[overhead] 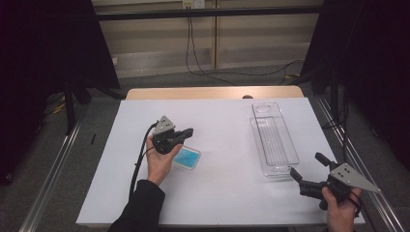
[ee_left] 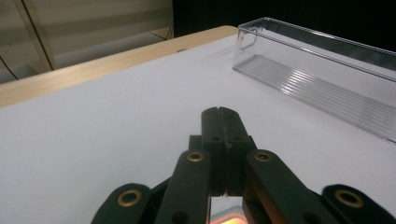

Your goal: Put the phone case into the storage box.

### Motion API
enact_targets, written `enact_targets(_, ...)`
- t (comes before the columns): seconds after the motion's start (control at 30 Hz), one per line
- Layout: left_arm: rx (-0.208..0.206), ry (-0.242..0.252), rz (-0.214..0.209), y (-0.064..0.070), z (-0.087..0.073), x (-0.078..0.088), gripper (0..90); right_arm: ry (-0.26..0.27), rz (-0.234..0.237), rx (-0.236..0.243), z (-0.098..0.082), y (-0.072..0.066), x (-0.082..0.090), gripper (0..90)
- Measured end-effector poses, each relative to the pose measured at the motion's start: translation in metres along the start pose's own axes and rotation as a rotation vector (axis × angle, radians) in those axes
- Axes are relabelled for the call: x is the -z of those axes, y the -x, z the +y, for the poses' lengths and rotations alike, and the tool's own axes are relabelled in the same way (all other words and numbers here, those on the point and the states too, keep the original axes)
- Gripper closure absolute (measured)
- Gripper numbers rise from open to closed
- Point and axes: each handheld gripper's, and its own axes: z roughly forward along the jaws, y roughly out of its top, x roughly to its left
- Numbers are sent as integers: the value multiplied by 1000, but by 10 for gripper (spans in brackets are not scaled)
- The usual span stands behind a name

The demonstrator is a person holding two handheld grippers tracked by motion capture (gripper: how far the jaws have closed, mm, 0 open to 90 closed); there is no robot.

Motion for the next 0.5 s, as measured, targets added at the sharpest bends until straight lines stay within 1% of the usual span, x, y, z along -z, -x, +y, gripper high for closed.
enact_targets(0.03,5,-10,0,-1,0,0,900,3,-1,-7,0,0,0,0)
enact_targets(0.13,23,-48,-6,-1,1,-1,900,2,0,-4,0,0,0,0)
enact_targets(0.17,27,-64,-4,-1,1,-1,900,3,-1,-4,0,0,0,0)
enact_targets(0.2,47,-80,-10,-1,1,-3,900,3,1,-1,0,0,0,0)
enact_targets(0.23,57,-96,-13,-2,2,-3,900,0,2,0,0,0,0,0)
enact_targets(0.27,60,-109,-14,-1,2,-5,900,0,2,0,0,-1,0,0)
enact_targets(0.3,65,-134,-16,-1,2,-6,900,2,2,0,0,-1,0,0)
enact_targets(0.33,78,-144,-21,-1,2,-7,900,0,3,1,0,-1,0,0)
enact_targets(0.43,93,-163,-17,-4,3,-9,900,0,4,0,0,-1,0,0)
enact_targets(0.5,99,-191,-14,-5,3,-11,900,-3,4,0,0,-1,0,0)
